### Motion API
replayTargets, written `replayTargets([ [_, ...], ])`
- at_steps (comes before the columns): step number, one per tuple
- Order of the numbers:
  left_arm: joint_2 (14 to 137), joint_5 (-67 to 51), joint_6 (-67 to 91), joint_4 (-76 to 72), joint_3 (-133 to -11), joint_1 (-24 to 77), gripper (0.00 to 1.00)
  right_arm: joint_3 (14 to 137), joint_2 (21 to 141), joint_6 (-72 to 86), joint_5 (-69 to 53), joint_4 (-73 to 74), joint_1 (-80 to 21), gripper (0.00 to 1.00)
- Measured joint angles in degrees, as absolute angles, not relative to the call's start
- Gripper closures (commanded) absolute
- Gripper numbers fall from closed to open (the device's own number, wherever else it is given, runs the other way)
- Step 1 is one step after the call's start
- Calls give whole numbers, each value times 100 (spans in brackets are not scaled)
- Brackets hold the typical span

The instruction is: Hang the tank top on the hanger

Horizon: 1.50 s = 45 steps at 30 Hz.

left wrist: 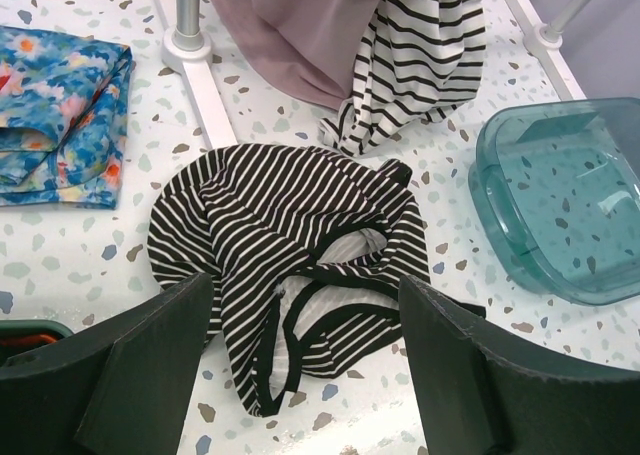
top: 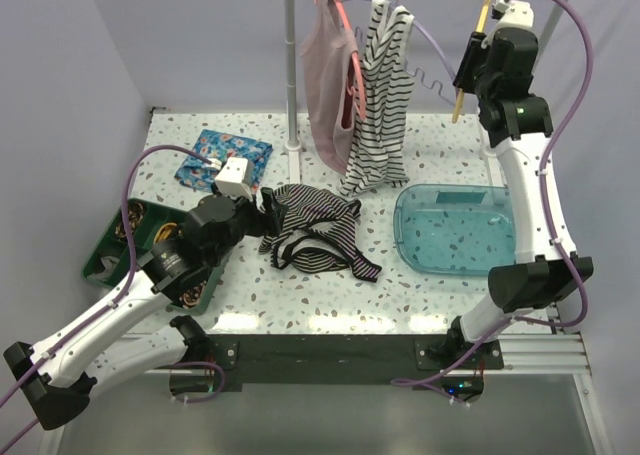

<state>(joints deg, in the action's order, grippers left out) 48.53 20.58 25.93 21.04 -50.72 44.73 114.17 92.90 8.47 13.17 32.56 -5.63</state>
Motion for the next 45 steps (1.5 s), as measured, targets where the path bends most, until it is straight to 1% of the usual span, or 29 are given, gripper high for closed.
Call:
replayTargets([
  [5,4853,2060,2593,2106,-5072,4473,20,10901,9032,849,1743,3225,-611,62],
  [11,4853,2060,2596,2104,-5072,4473,20,10562,8637,847,2023,3179,-611,62],
  [14,4856,2058,2596,2104,-5072,4473,20,10460,8475,801,2078,3052,-611,64],
  [17,4856,2058,2596,2104,-5072,4473,20,10554,8549,720,2119,2915,-609,67],
  [19,4853,2058,2596,2104,-5072,4473,20,10744,8735,666,2143,2871,-609,67],
  [23,4853,2058,2596,2106,-5072,4473,20,10910,9144,591,2139,2762,-609,71],
  [26,4847,2060,2596,2108,-5072,4473,20,10965,9358,548,2143,2768,-609,77],
  [29,4834,2062,2596,2108,-5072,4473,20,10993,9415,478,2139,2764,-611,86],
  [30,4829,2062,2596,2108,-5072,4473,20,11021,9413,469,2143,2766,-613,95],
  [31,4827,2062,2596,2108,-5072,4473,20,11039,9413,451,2150,2781,-624,100],
  [45,4805,2060,2637,2108,-5072,4473,20,11072,9264,342,2318,2777,-631,100],
])
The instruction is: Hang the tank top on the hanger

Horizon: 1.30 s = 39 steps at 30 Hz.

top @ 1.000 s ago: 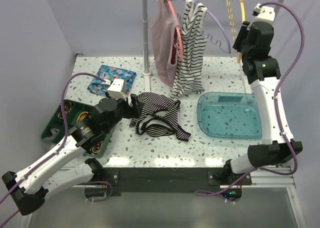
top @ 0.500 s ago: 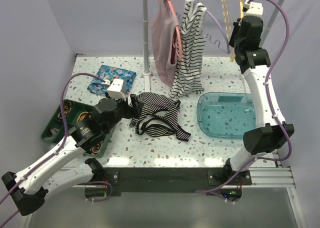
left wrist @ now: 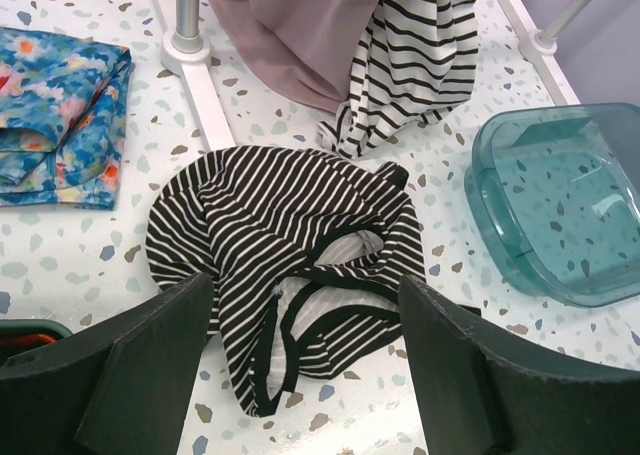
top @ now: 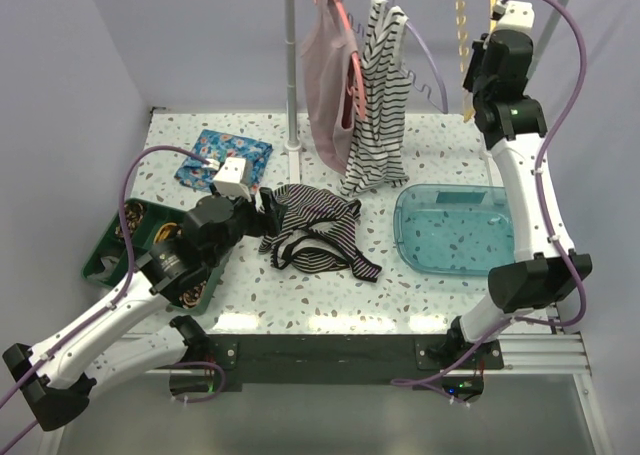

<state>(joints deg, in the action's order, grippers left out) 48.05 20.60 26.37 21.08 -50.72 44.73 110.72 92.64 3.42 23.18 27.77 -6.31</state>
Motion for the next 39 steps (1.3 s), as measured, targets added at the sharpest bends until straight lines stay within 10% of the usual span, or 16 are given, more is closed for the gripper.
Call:
replayTargets([
  [39,5162,2021,3135,2062,-4980,4469,23,7688,4947,1319,1723,3828,-633,100],
])
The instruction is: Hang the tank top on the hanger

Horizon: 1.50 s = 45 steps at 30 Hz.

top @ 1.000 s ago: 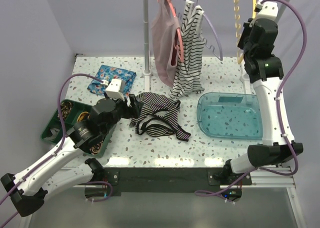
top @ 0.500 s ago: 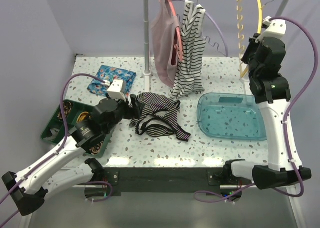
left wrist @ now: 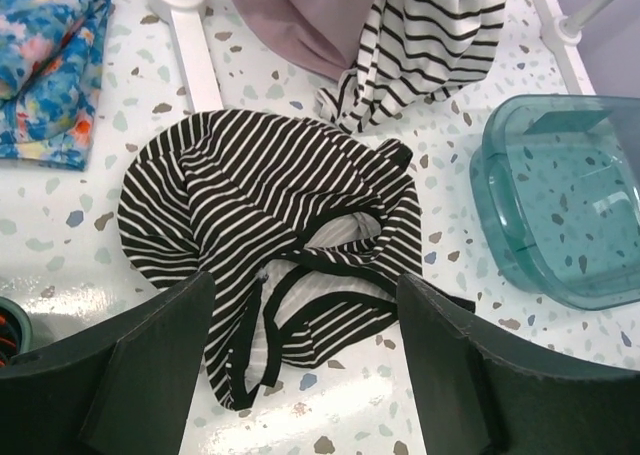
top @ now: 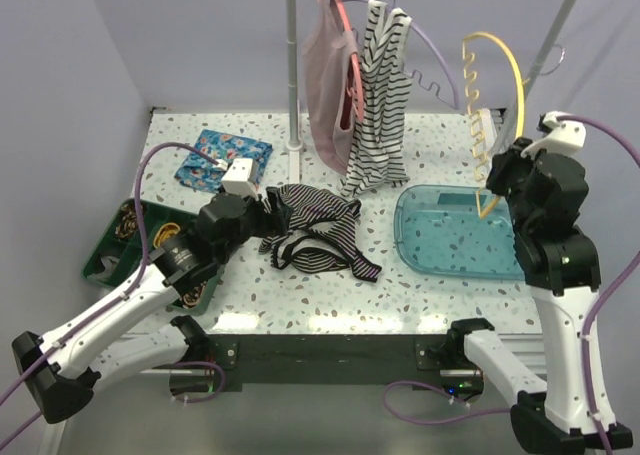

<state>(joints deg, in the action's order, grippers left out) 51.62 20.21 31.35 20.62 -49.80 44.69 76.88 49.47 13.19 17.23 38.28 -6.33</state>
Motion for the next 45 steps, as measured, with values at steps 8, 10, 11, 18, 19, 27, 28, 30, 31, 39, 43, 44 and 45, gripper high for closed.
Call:
replayTargets([
  [8,5544,2067,3695,1916,-4477,4469,35,6198,4303,1697,742,4812,-633,100],
  [10,5535,2202,3922,1900,-4239,4469,37,5863,4182,1782,403,5068,-631,100],
  [11,5461,2335,4154,1949,-4005,4469,38,5688,4086,1841,169,5151,-633,100],
  [18,5030,2744,4831,2169,-3284,4469,44,5256,3704,2021,-1094,5516,-633,100],
  [19,5017,2753,4875,2180,-3221,4469,46,5262,3693,2016,-1201,5544,-633,100],
  [27,5192,2668,4993,1975,-2963,4469,53,6060,3815,1837,-1317,6276,-635,100],
  [28,5188,2624,4993,1890,-2912,4469,55,6355,3841,1804,-1107,6414,-633,100],
  [30,5183,2554,4989,1776,-2860,4469,57,6648,3859,1796,-827,6477,-635,100],
  [31,5183,2526,4984,1717,-2838,4469,58,6796,3833,1800,-668,6506,-635,100],
  [39,5190,2211,4877,1321,-2644,4471,62,7417,3892,1861,-779,6554,-631,100],
  [43,5249,2152,4842,1243,-2635,4471,63,7378,4066,1837,-1594,6545,-639,100],
  [44,5258,2123,4840,1212,-2635,4471,63,7310,4091,1826,-1723,6556,-644,100],
  [45,5260,2110,4840,1192,-2635,4469,62,7216,4093,1806,-1822,6556,-652,100],
])
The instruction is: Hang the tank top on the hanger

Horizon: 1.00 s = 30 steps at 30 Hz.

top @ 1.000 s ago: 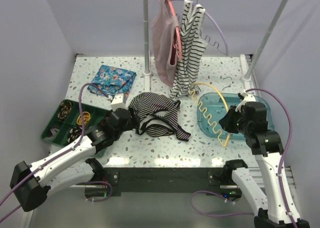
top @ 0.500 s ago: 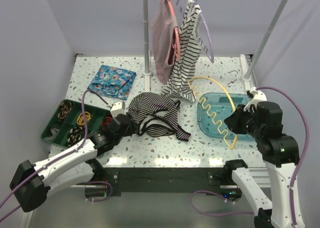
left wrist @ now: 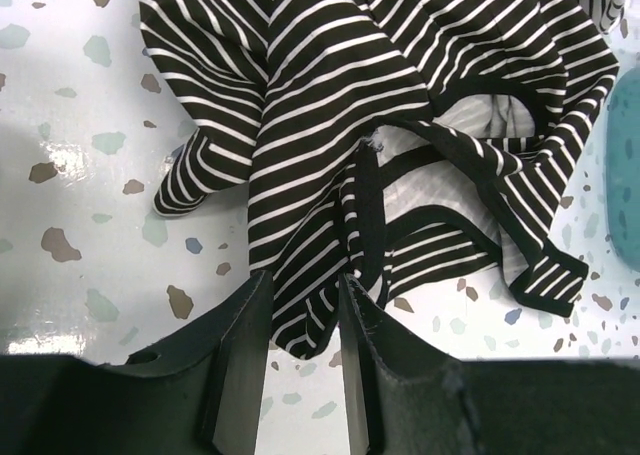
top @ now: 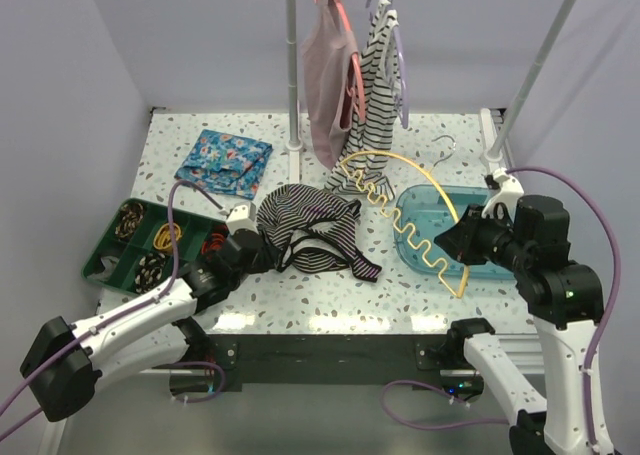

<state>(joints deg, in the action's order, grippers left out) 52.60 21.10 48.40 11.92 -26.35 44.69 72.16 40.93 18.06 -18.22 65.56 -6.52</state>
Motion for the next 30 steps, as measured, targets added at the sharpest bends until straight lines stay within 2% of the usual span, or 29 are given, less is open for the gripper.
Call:
replayTargets([
  [6,5188,2045,4818,1168,-2635,4469,51,6615,4088,1697,-2274,6611,-788,100],
  [11,5124,2012,4751,1214,-2637,4469,51,6506,4130,1638,-2491,6608,-871,100],
  [17,4797,1942,4727,1249,-2635,4469,56,6488,4285,1573,-2661,6482,-939,100],
  [22,4672,1839,4595,1190,-2635,4469,65,6447,4491,1549,-2672,6348,-1050,100],
  [30,5251,1756,4475,1127,-2600,4471,67,6471,4812,1496,-2543,6233,-1653,100],
])
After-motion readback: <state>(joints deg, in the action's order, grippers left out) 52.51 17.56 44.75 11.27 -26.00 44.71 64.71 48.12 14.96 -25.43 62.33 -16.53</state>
